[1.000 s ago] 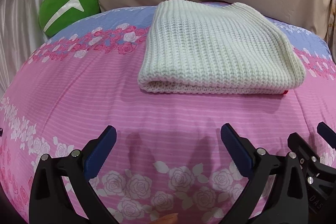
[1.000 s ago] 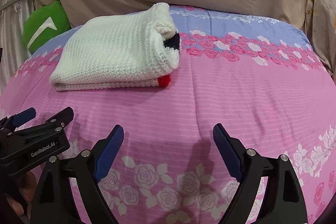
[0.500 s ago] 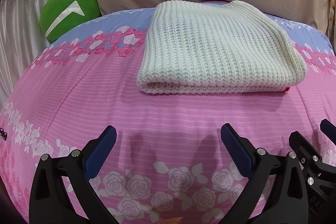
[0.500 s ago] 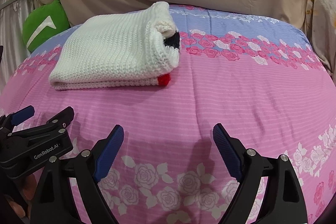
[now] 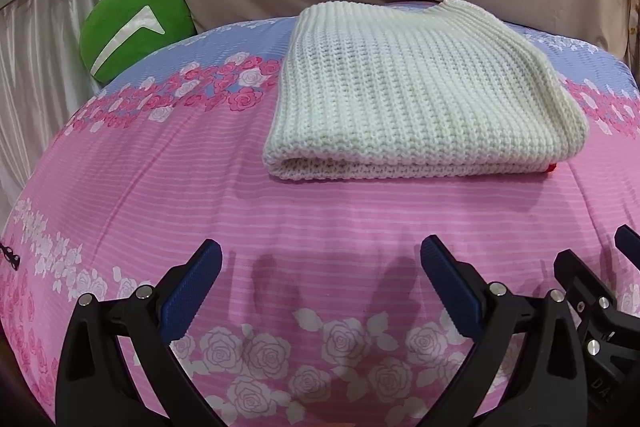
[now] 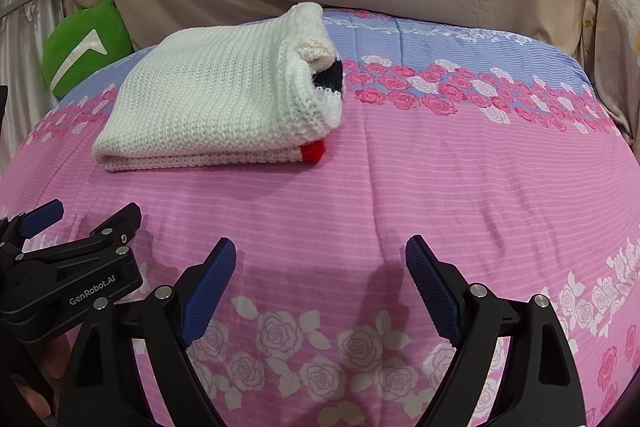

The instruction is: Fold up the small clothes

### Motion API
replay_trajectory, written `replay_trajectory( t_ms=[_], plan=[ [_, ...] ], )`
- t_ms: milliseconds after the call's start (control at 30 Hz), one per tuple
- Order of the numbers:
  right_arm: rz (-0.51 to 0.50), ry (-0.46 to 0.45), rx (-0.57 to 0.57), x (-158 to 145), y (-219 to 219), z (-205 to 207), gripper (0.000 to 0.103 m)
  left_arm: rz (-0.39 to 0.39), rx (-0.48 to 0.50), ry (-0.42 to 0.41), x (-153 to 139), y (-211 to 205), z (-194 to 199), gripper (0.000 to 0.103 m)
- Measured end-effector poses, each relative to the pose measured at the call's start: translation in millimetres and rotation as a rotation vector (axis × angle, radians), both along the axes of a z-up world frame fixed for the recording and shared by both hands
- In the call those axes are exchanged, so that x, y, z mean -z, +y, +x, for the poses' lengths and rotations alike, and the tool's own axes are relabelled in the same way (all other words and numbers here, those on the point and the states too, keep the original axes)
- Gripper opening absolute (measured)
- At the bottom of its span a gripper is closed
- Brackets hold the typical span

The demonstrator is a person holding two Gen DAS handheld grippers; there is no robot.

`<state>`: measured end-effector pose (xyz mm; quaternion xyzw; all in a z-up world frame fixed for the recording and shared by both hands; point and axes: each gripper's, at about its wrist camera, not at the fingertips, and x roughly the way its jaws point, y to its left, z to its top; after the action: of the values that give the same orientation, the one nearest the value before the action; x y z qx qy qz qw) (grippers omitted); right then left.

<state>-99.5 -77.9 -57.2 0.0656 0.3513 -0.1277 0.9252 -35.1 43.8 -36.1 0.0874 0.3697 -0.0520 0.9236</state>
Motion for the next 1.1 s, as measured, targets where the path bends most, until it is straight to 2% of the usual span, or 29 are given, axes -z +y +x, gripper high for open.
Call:
replay_trajectory(
  t_ms=[1100],
  plan=[
    [-0.025, 0.007, 0.003, -0.1, 2.2, 1.2, 0.085, 0.026, 0.020, -0.028, -2.7, -2.9, -1.8, 0.097]
  ],
)
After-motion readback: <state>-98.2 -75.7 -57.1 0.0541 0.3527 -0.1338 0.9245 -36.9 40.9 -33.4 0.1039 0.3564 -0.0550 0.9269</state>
